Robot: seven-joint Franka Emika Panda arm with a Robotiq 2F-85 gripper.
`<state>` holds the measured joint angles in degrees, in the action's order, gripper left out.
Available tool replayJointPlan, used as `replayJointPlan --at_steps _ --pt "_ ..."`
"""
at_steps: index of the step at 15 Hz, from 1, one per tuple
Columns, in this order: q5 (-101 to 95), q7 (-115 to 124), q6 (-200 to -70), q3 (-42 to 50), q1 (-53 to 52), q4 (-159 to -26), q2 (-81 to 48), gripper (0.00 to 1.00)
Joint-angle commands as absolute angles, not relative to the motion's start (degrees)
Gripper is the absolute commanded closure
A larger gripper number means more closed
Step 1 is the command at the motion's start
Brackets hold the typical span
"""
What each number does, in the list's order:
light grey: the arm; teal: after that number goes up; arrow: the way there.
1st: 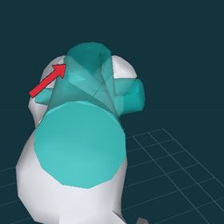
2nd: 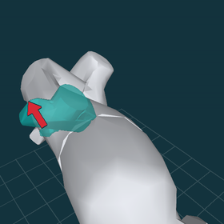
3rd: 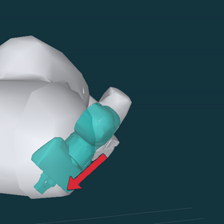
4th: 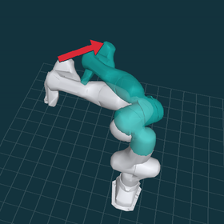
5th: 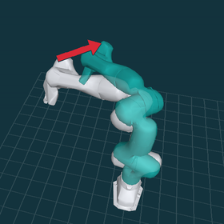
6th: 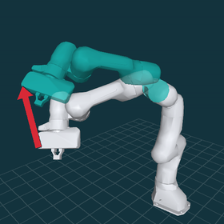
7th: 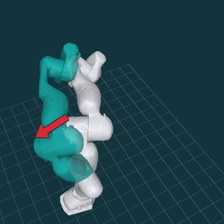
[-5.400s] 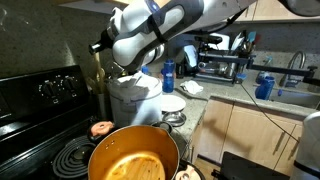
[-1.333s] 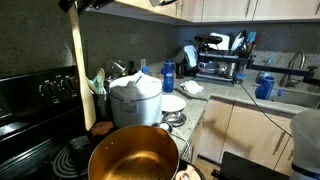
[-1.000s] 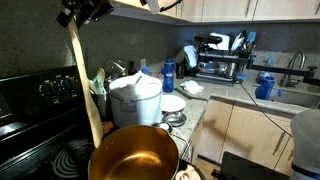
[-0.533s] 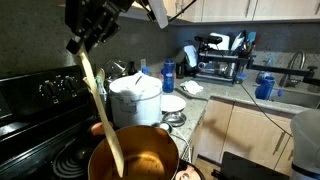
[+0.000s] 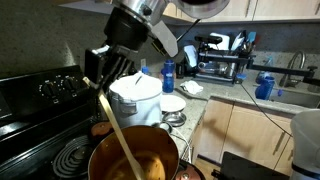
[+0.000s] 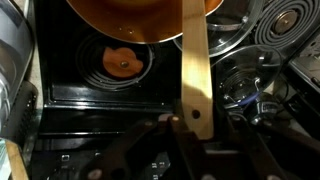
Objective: Take the spatula and stir the pot, then put it back in the rack
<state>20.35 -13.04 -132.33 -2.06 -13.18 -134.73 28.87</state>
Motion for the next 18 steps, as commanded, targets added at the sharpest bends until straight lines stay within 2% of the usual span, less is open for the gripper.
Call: replayJointPlan --at_steps 1,6,11,15,18 --pt "14.7 -9.4 -134.8 -4.4 -10.4 -139.3 31.6 0.92" --pt "1.0 -1.5 -139.1 -7.4 -5.4 -140.2 32.5 0.92" --pt "4.0 2.8 -153.8 -7.1 -7.5 -142.0 31.3 0.92" --pt "13.9 0.1 -161.4 -2.8 -15.7 -143.2 29.7 0.92" --pt "23.1 -4.5 -157.3 2.3 -23.6 -142.2 29.6 0.92"
